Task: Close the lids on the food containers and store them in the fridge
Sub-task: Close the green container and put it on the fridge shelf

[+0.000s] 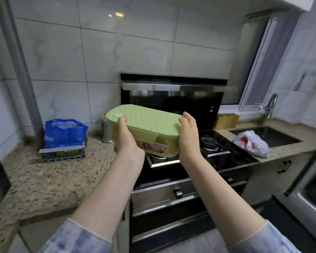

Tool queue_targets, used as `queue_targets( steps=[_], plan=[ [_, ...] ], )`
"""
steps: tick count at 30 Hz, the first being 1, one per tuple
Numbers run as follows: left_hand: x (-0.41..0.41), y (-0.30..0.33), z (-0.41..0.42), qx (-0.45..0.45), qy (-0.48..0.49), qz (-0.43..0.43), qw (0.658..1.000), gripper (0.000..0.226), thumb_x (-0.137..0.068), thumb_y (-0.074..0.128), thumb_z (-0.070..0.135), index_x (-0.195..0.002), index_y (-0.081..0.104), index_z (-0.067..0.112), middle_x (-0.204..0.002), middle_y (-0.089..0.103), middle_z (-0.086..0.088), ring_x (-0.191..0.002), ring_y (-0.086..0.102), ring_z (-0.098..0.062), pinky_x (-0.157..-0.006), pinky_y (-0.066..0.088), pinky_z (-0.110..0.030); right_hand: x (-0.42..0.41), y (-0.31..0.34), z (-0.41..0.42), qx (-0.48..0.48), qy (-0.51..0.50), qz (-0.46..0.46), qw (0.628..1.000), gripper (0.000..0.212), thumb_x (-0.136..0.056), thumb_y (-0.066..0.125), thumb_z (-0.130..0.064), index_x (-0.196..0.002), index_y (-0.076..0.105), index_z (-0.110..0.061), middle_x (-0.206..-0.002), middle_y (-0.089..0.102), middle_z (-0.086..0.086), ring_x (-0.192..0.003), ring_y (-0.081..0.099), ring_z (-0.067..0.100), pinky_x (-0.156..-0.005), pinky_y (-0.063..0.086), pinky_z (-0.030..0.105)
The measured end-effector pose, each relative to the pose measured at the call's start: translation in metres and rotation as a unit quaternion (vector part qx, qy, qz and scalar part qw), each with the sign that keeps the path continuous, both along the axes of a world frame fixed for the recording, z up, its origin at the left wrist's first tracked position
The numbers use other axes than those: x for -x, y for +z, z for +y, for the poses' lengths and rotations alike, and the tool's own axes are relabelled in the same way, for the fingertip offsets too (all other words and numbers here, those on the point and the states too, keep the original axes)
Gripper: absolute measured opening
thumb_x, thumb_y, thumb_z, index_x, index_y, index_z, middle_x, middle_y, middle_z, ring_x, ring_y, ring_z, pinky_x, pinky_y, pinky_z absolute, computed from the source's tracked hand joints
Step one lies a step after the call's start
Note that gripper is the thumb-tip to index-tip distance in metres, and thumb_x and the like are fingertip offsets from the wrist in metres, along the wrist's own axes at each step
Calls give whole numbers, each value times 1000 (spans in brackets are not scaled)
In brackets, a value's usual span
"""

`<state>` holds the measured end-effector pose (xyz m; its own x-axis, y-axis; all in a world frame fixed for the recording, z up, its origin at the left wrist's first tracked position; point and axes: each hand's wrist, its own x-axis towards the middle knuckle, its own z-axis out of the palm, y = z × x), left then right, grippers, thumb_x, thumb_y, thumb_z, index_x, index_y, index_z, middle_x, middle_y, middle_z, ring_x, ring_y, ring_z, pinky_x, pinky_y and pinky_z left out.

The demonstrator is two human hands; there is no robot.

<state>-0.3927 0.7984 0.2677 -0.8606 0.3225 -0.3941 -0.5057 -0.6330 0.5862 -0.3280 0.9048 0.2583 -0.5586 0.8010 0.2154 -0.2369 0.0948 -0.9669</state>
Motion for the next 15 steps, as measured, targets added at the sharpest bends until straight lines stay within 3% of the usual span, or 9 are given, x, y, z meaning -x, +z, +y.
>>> queue_targets(
  steps=[4,9,15],
  plan=[
    [-1,-5,49,2,-63,1,998,54,-64,70,47,-111,60,23,-105,70,0,-92,68,-21,-77,57,-37,-13,-3,39,3,-46,-2,999,43,-93,41,-32,-135,43,-29,-106,50,-19,-95,54,5,-71,47,26],
    [1,-6,101,5,-116,-6,993,60,-67,69,47,-119,55,23,-105,68,0,-91,67,-21,-67,54,-34,-18,-6,87,11,-107,-6,994,42,-93,40,-32,-135,44,-29,-104,49,-19,-94,52,4,-69,45,26],
    [14,3,171,4,-203,-2,979,60,-67,69,48,-119,51,24,-107,64,-2,-92,64,-23,-85,54,-43,-18,-1,141,-9,-201,2,980,38,-94,41,-28,-132,47,-25,-104,50,-17,-93,50,1,-71,42,25]
  ],
)
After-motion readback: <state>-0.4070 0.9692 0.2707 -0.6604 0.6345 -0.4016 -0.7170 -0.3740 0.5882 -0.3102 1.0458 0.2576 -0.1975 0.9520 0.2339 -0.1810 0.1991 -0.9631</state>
